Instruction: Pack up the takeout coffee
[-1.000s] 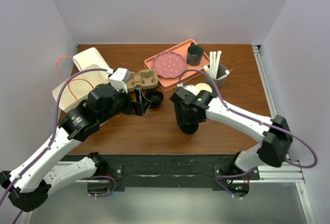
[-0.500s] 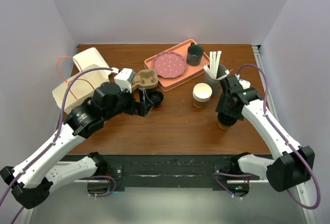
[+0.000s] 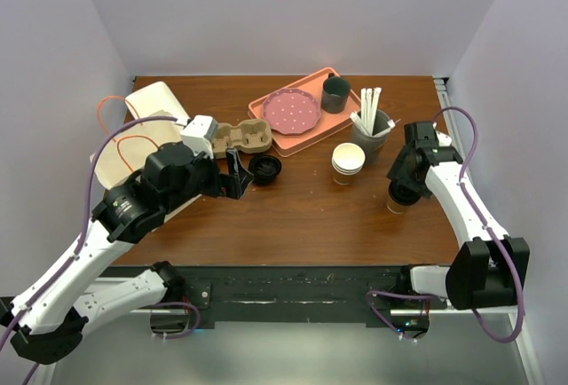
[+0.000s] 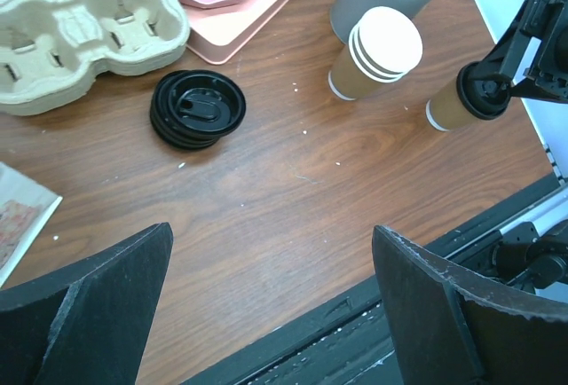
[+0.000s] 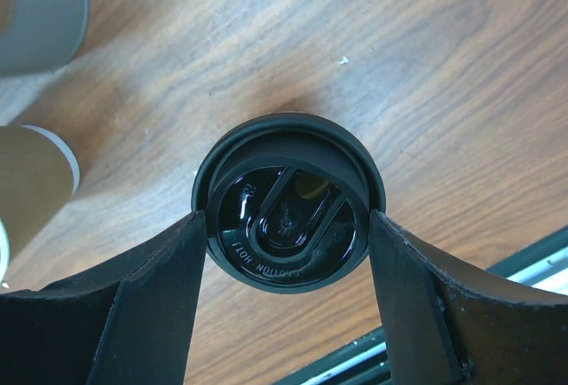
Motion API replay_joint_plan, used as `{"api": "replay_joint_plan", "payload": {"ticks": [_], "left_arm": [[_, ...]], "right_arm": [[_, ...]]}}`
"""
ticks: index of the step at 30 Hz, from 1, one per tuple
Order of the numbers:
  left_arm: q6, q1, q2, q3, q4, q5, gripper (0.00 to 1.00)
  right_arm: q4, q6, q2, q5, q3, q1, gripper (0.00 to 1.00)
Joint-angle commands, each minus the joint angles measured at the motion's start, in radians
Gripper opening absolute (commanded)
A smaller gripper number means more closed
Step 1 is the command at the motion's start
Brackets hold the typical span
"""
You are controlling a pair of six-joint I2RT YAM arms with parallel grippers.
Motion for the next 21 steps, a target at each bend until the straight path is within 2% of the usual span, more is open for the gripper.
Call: {"api": "replay_joint_plan", "payload": {"ticks": [1, 5, 9, 13, 14, 18, 20, 21], "left_arm": [[-0.001, -0.002, -0.012, 0.043, -0.016, -0.042, 1.00], [-0.021, -0.001, -0.009, 0.055, -0.003, -0.050, 1.00], [-0.056, -0.002, -0.007, 0.072, 0.000, -0.111, 1.00], [-0.066, -0.001, 0.003, 0.101, 0.005, -0.134, 1.00], [-0.072, -0.002, 0.023, 0.155, -0.012, -0.147, 1.00], [-0.090, -0.001, 0.089, 0.319, -0.153, -0.267, 1.00], [-0.078, -0.002, 0.129, 0.409, -0.191, -0.327, 0.92], [-0.066, -0.001, 0.143, 0.434, -0.217, -0.385, 0.90]], "right_arm": [[0.012, -0.020, 0.021, -0.002, 0.028, -0.009, 0.74], [-0.062, -0.042, 0.009, 0.020, 0.135, -0.010, 0.83], [-0.112, -0.076, -0.007, 0.001, 0.208, -0.012, 0.87], [-0.147, -0.158, -0.013, -0.090, 0.280, -0.010, 0.82], [-0.167, -0.177, -0.014, -0.165, 0.318, -0.010, 0.80], [-0.258, -0.241, -0.068, -0.302, 0.387, 0.004, 0.79], [-0.272, -0.276, -0.109, -0.345, 0.399, 0.007, 0.77], [-0.280, -0.287, -0.143, -0.424, 0.401, 0.014, 0.76]]}}
